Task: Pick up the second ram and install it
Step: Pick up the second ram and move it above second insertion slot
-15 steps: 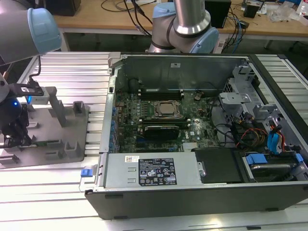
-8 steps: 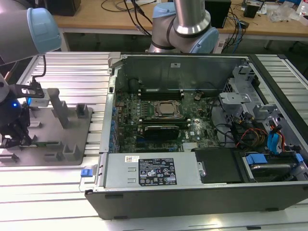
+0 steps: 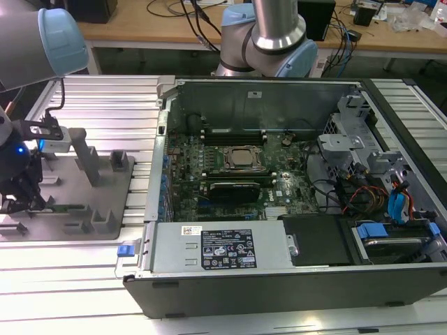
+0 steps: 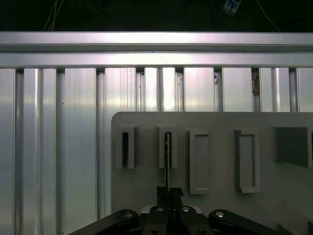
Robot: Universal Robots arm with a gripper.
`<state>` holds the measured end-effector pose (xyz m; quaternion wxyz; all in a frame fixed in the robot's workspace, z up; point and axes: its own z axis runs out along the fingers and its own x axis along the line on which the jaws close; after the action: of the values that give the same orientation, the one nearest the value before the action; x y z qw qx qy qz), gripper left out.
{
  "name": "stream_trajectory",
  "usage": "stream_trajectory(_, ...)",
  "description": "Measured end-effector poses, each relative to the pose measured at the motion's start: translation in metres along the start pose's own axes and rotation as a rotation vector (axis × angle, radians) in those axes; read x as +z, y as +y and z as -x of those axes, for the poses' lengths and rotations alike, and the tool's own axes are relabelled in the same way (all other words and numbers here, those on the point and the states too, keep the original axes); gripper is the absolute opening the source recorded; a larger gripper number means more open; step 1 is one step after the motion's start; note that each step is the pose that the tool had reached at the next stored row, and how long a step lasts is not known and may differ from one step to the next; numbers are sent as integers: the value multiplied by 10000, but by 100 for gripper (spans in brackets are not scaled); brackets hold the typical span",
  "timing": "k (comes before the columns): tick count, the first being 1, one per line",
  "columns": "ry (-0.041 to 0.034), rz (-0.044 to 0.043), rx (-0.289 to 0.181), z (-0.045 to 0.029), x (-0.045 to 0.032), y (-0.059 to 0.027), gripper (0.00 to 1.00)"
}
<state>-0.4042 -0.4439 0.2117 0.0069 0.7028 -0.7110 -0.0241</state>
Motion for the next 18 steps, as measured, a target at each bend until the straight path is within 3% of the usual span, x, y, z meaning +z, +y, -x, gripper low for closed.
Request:
stream_trajectory(6, 3, 4, 0, 0, -9, 1, 9)
stream_trajectory(10, 1, 1, 0, 3, -122, 6, 9)
stream_trajectory(15, 0, 0, 0, 5, -201, 9, 9)
stream_trajectory(18, 1, 1, 0, 7, -301, 14, 9)
